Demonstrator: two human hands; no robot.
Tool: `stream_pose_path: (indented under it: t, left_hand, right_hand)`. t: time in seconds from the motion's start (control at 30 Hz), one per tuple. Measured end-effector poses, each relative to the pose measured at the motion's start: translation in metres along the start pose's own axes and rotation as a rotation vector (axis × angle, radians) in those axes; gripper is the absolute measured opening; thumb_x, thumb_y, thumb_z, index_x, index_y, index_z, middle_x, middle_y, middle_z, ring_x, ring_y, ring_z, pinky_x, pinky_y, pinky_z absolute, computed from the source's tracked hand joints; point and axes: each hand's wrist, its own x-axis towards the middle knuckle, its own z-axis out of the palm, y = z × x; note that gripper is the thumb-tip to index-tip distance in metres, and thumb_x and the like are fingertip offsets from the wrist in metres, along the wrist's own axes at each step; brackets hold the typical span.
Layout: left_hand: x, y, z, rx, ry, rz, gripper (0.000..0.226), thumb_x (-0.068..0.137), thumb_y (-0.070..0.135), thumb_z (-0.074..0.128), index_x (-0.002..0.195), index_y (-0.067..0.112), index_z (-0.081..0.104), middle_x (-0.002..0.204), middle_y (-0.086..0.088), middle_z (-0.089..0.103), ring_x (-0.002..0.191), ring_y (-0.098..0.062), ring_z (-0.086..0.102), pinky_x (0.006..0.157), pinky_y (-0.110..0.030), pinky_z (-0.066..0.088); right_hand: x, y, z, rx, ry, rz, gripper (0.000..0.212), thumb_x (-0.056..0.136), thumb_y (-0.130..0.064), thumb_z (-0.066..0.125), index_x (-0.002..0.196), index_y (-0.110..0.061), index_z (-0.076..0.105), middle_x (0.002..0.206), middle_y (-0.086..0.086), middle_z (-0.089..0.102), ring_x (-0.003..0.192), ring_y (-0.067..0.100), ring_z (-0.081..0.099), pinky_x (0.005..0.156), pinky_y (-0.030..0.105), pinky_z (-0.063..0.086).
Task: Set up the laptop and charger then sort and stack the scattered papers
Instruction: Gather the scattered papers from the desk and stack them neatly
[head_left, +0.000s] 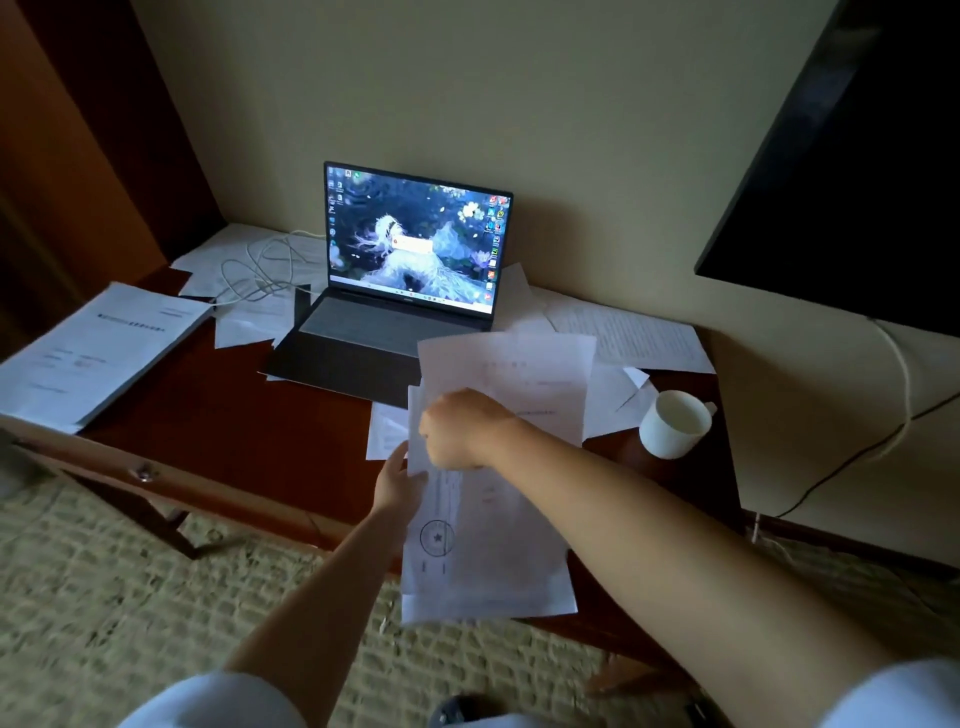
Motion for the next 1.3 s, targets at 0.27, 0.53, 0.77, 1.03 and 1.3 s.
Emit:
stream_pose_path:
  t: [0.27, 0.53, 0.77, 1.03, 1.3]
  left_hand:
    - [-0.004, -0.004, -0.005, -0.187, -0.101, -0.107, 0.023, 0.089, -0.001, 0.049, 0.104, 0.009, 0.063, 0.076, -0.013, 0.066, 0.060, -0.022, 0.061, 0.055, -0.031, 0.049]
    - [0.011, -0.032, -0.004, -0.253, -0.004, -0.299, 0.052, 0.097, 0.053, 0.038, 0.101, 0.010, 0.066, 0.089, -0.011, 0.067, 0.083, -0.027, 0.064, 0.076, -0.037, 0.054]
    - [0.013, -0.025, 0.011, 0.032, 0.052, -0.168, 0.011, 0.092, 0.009, 0.053, 0.097, 0.009, 0.062, 0.080, -0.003, 0.062, 0.071, -0.018, 0.059, 0.054, -0.025, 0.048]
    - [0.013, -0.019, 0.025, 0.015, 0.110, -0.179, 0.015, 0.091, 0.004, 0.044, 0.088, 0.005, 0.059, 0.070, -0.002, 0.054, 0.060, -0.015, 0.050, 0.051, -0.025, 0.045]
    - [0.015, -0.014, 0.030, -0.072, 0.119, -0.205, 0.027, 0.096, 0.016, 0.042, 0.074, 0.009, 0.057, 0.063, -0.003, 0.048, 0.055, -0.016, 0.044, 0.051, -0.027, 0.038]
  right_hand:
    - [0.020, -0.007, 0.036, 0.147, -0.059, 0.094, 0.015, 0.086, -0.006, 0.045, 0.074, -0.009, 0.054, 0.076, 0.007, 0.056, 0.073, 0.024, 0.055, 0.061, 0.031, 0.043]
    - [0.028, 0.005, 0.116, 0.994, 0.200, 0.408, 0.043, 0.087, 0.005, 0.045, 0.122, -0.018, 0.057, 0.134, 0.001, 0.049, 0.123, 0.018, 0.046, 0.096, 0.024, 0.038]
    - [0.003, 0.082, 0.157, 0.664, 0.010, 0.886, 0.057, 0.093, -0.022, 0.047, 0.145, -0.013, 0.026, 0.152, 0.014, 0.019, 0.137, 0.032, 0.024, 0.104, 0.040, 0.034]
    - [-0.015, 0.108, 0.169, 0.661, -0.001, 1.075, 0.096, 0.073, -0.053, 0.072, 0.146, -0.018, 0.020, 0.141, 0.015, 0.029, 0.123, 0.033, 0.043, 0.095, 0.038, 0.044]
    - [-0.019, 0.114, 0.174, 0.616, 0.079, 1.118, 0.073, 0.072, -0.057, 0.068, 0.125, -0.011, 0.048, 0.130, 0.012, 0.039, 0.120, 0.033, 0.040, 0.094, 0.039, 0.040]
